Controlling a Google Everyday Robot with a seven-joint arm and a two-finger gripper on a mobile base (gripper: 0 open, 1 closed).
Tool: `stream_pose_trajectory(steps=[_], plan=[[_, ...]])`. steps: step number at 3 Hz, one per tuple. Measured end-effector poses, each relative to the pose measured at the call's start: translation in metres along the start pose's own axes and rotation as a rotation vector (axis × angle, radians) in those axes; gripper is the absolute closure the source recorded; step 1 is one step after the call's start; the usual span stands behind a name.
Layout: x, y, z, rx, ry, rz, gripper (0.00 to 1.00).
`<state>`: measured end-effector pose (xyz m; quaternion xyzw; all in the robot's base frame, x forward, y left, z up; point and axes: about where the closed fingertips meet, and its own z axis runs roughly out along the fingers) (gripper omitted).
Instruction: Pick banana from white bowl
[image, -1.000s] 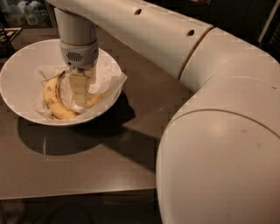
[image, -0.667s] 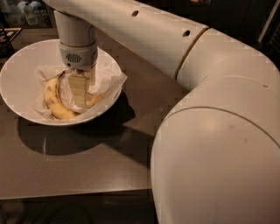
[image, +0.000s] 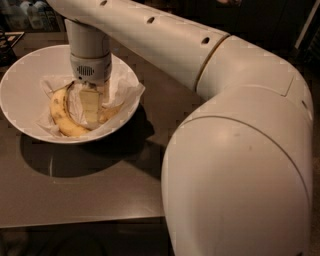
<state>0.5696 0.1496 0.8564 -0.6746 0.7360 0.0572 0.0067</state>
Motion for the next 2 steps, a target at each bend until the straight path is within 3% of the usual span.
stream_pose_trajectory(steps=[2], plan=[[0.0018,-0.0059,0.0193,-0.037,0.009,0.018,0.43]])
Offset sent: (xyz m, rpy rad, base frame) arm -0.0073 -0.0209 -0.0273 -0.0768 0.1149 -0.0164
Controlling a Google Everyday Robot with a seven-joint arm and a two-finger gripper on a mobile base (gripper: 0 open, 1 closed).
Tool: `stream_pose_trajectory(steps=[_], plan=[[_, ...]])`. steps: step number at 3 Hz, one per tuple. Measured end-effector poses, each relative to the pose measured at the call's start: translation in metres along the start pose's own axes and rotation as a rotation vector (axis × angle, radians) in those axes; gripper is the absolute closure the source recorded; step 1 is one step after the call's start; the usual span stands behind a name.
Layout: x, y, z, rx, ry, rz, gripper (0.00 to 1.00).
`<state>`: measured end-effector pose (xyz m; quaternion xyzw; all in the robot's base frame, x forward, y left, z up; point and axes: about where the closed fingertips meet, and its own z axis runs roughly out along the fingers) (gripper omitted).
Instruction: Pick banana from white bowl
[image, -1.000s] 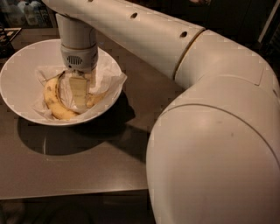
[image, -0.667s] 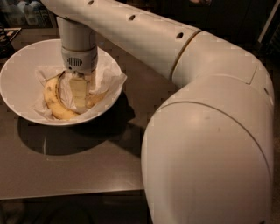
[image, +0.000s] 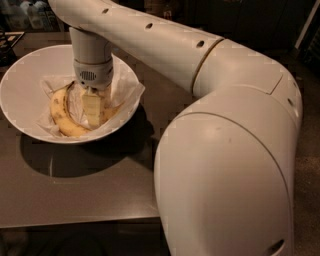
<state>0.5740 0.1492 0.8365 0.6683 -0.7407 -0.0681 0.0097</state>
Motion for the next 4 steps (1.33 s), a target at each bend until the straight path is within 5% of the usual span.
stream_pose_trajectory(steps=[3,4], plan=[[-0.006,-0.003,0.0,0.014,-0.027,-0.009,1.0],[-0.001,0.006,-0.013,0.04,-0.059,-0.031,1.0]])
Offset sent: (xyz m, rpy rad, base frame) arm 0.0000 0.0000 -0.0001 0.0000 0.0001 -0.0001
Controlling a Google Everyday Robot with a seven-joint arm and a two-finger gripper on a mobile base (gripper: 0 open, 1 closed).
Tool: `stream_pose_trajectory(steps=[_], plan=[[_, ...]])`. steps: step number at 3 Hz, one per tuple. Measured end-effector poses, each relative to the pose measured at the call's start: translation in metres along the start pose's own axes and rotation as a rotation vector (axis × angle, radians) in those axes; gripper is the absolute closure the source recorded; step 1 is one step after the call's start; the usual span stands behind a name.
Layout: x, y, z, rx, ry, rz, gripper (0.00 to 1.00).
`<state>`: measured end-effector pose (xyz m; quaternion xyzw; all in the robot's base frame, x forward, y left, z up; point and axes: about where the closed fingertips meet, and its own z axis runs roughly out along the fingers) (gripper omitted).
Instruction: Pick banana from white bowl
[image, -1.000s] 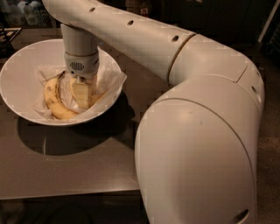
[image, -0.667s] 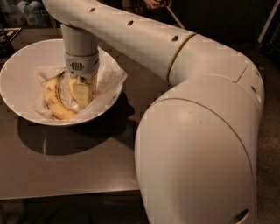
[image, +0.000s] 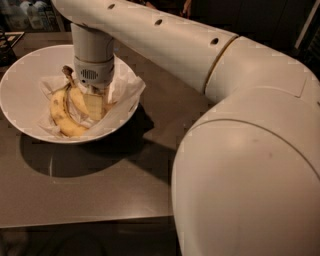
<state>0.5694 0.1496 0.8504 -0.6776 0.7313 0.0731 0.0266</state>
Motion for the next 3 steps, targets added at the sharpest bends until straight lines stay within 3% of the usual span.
stream_pose_trajectory(steps=[2,3], plan=[[0.01,0.025,-0.035,0.034,-0.025,-0.052,1.0],[0.007,0.041,-0.052,0.052,-0.021,-0.111,1.0]])
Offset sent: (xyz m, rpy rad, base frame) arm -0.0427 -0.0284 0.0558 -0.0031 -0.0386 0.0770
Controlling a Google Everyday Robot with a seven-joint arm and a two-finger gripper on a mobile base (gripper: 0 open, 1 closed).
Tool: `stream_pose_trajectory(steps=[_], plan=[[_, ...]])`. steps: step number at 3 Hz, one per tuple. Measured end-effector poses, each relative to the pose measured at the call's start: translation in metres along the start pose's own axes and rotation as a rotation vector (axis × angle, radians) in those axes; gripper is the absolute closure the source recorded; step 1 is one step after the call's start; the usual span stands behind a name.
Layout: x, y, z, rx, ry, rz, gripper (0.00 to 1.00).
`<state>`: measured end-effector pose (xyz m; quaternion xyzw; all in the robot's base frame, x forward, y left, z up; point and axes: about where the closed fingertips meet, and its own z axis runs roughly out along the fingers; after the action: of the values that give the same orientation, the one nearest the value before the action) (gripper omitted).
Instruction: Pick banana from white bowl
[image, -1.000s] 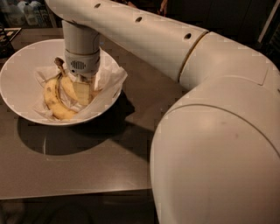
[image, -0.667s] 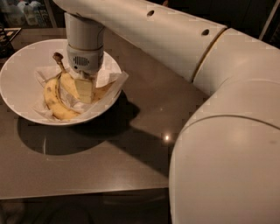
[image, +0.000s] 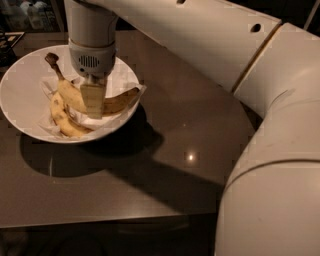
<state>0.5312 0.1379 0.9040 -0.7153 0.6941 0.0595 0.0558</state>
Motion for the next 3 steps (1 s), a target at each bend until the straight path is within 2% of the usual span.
stream_pose_trajectory(steps=[2,3], plan=[[0.007,0.054,-0.046,0.079,-0.02,-0.121,1.0],[0.018,0.076,-0.058,0.094,-0.034,-0.145,1.0]])
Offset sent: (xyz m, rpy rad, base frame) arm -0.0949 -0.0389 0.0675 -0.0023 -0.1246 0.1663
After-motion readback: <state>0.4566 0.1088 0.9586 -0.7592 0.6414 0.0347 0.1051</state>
